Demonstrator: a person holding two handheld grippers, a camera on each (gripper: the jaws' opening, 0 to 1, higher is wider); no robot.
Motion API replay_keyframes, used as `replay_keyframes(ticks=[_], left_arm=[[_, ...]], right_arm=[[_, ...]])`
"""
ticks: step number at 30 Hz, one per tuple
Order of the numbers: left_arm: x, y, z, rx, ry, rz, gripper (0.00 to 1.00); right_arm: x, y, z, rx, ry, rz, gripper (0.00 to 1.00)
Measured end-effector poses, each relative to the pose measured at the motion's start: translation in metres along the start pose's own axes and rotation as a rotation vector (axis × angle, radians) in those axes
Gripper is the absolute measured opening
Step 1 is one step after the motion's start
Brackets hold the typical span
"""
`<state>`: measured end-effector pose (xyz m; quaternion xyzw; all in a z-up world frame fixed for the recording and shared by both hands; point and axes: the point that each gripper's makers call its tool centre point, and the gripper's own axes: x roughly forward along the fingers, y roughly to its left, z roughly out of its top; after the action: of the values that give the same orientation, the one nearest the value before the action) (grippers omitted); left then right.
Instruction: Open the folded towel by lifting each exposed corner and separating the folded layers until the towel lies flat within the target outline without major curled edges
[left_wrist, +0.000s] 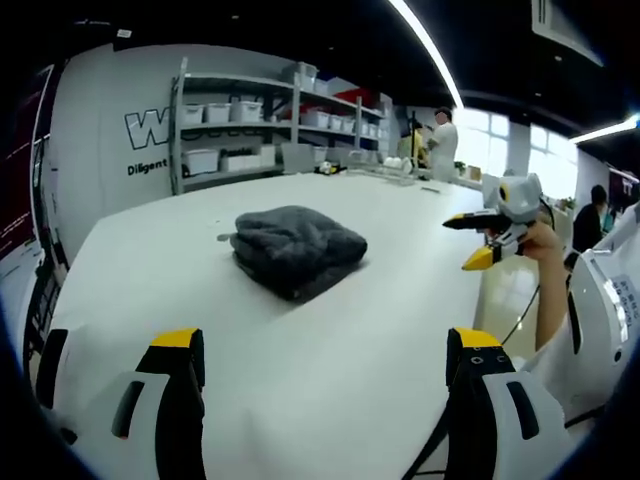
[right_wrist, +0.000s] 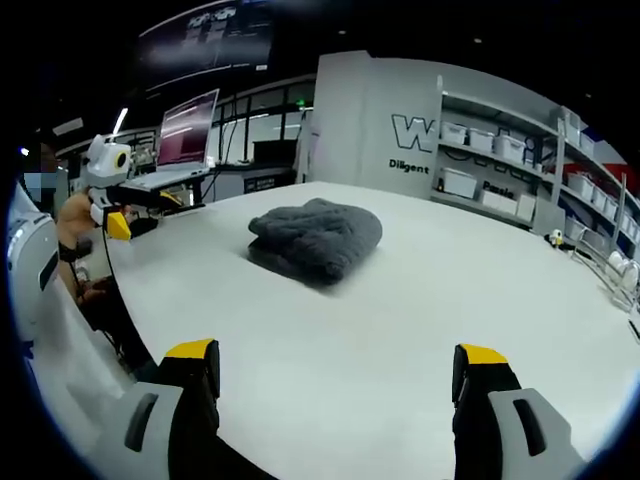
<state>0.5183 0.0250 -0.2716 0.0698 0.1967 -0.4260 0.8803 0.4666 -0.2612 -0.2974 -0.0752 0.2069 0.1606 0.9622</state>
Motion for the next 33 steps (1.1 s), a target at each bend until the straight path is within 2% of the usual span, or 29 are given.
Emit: replay_keyframes(ticks=[14, 33], left_arm=[[-0.003, 0.011, -0.001, -0.010, -0.011, 0.010, 0.99], [-0.011, 0.014, -0.006, -0.023, -0.017, 0.026, 0.99]], right_arm=[[0.014, 0.010, 0.016, -0.038, 0.002, 0.033, 0.99], [0.022, 0.020, 0.029, -0.100, 0.011, 0.075, 0.98]])
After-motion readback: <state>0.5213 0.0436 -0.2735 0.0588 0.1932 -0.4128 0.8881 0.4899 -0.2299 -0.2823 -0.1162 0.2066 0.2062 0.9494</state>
